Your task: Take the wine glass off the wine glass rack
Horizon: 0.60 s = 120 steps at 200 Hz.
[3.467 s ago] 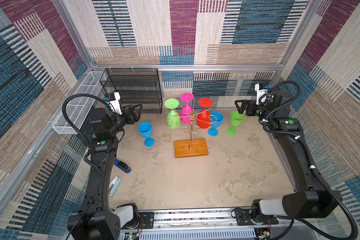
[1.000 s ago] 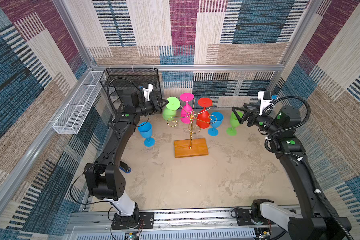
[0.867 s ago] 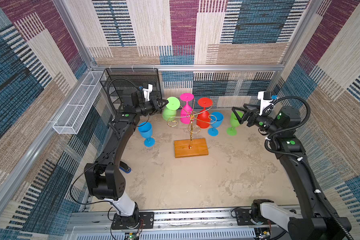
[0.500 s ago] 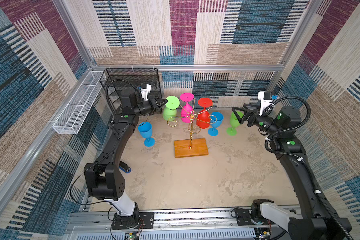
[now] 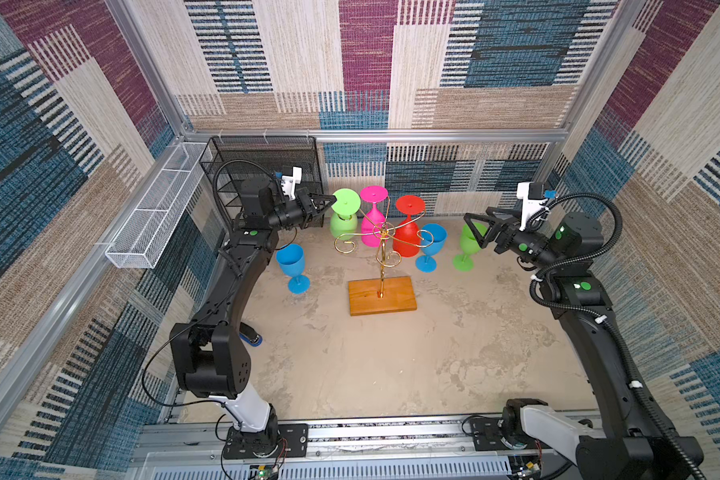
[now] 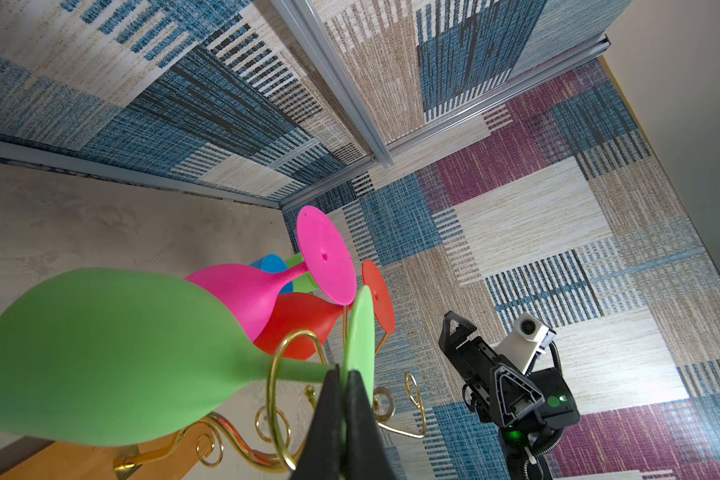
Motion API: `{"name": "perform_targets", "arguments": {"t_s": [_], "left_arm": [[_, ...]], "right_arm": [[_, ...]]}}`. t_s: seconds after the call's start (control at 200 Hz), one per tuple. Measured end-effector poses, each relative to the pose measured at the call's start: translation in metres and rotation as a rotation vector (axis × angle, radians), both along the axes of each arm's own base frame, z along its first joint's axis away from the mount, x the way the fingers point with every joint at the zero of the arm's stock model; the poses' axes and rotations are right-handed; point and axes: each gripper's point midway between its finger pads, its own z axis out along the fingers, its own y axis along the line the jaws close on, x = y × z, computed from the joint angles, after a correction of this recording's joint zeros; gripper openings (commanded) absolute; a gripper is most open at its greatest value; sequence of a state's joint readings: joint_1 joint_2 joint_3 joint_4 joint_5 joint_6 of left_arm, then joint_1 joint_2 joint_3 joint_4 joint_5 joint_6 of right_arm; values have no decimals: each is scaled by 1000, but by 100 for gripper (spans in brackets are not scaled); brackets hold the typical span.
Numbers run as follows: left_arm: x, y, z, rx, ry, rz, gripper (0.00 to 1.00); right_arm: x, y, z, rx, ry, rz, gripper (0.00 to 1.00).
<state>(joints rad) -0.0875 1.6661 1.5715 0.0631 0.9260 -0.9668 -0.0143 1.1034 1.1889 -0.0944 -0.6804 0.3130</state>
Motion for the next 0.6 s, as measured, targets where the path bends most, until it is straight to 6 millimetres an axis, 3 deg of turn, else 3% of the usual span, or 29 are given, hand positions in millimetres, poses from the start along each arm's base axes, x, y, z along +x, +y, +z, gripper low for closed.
{"name": "perform_targets", "arguments": {"t_s": [0.601], "left_arm": [[-8, -11, -5, -5, 3, -50, 0]], "right_arm": [[-3, 0, 3, 3, -7, 0, 99]]}}
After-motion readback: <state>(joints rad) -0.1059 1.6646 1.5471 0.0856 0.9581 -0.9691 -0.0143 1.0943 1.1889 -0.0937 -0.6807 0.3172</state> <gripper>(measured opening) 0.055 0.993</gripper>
